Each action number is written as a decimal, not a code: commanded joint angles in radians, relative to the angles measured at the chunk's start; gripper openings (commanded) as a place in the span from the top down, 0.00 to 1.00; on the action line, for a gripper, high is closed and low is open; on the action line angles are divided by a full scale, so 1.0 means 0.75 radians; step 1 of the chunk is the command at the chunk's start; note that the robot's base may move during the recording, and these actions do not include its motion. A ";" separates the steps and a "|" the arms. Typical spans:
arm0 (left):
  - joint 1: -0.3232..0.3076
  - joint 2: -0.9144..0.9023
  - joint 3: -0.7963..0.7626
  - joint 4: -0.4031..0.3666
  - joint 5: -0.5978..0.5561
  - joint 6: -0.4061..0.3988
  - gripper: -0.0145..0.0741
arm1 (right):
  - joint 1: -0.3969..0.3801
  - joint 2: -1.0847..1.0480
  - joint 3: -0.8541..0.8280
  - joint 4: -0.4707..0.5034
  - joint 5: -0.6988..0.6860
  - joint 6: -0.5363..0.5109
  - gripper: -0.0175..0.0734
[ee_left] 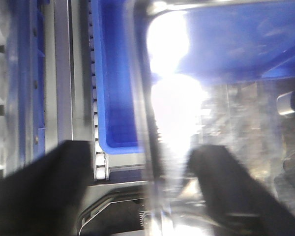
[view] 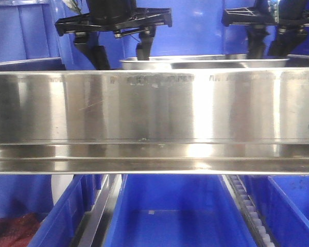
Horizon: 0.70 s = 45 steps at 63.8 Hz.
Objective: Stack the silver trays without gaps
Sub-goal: 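Lower both grippers onto opposite rims of the silver tray and close, then lift the held tray with both grippers and pull it toward the robot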
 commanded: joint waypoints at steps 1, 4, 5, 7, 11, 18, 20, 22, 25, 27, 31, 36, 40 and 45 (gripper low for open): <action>0.000 -0.072 -0.049 -0.001 -0.035 -0.009 0.65 | -0.001 -0.059 -0.038 -0.005 0.014 -0.012 0.68; 0.000 -0.072 -0.049 -0.001 -0.032 -0.009 0.73 | -0.001 -0.059 -0.038 -0.005 0.014 -0.012 0.71; 0.000 -0.072 -0.049 -0.001 -0.032 -0.009 0.76 | -0.001 -0.059 -0.038 -0.005 0.015 -0.012 0.73; 0.000 -0.072 -0.049 -0.001 -0.032 -0.009 0.81 | -0.001 -0.059 -0.038 -0.005 0.015 -0.012 0.75; 0.000 -0.072 -0.049 -0.001 -0.032 -0.001 0.90 | -0.001 -0.063 -0.038 -0.005 0.015 -0.012 0.75; 0.000 -0.072 -0.049 -0.001 -0.012 0.001 0.88 | -0.001 -0.079 -0.038 -0.005 0.017 -0.011 0.75; 0.000 -0.075 -0.049 0.002 0.005 0.001 0.88 | -0.001 -0.094 -0.038 -0.005 0.018 -0.011 0.75; 0.000 -0.081 -0.049 0.005 0.017 0.003 0.88 | -0.001 -0.109 -0.038 -0.005 0.018 -0.011 0.75; 0.000 -0.095 -0.049 0.015 0.032 0.003 0.88 | -0.001 -0.130 -0.038 -0.005 0.017 -0.008 0.75; 0.000 -0.106 -0.049 0.018 0.041 0.009 0.88 | -0.001 -0.153 -0.038 -0.005 0.017 -0.006 0.75; 0.000 -0.131 -0.049 0.016 0.060 0.047 0.88 | -0.001 -0.189 -0.038 -0.005 0.025 0.003 0.75; 0.000 -0.167 -0.051 0.026 0.120 0.076 0.88 | -0.001 -0.239 -0.038 -0.005 0.041 0.014 0.75; 0.000 -0.207 -0.051 0.034 0.166 0.098 0.88 | 0.002 -0.287 -0.038 -0.005 0.057 0.023 0.75; 0.000 -0.257 -0.051 0.064 0.211 0.117 0.88 | 0.004 -0.341 -0.038 -0.005 0.082 0.042 0.75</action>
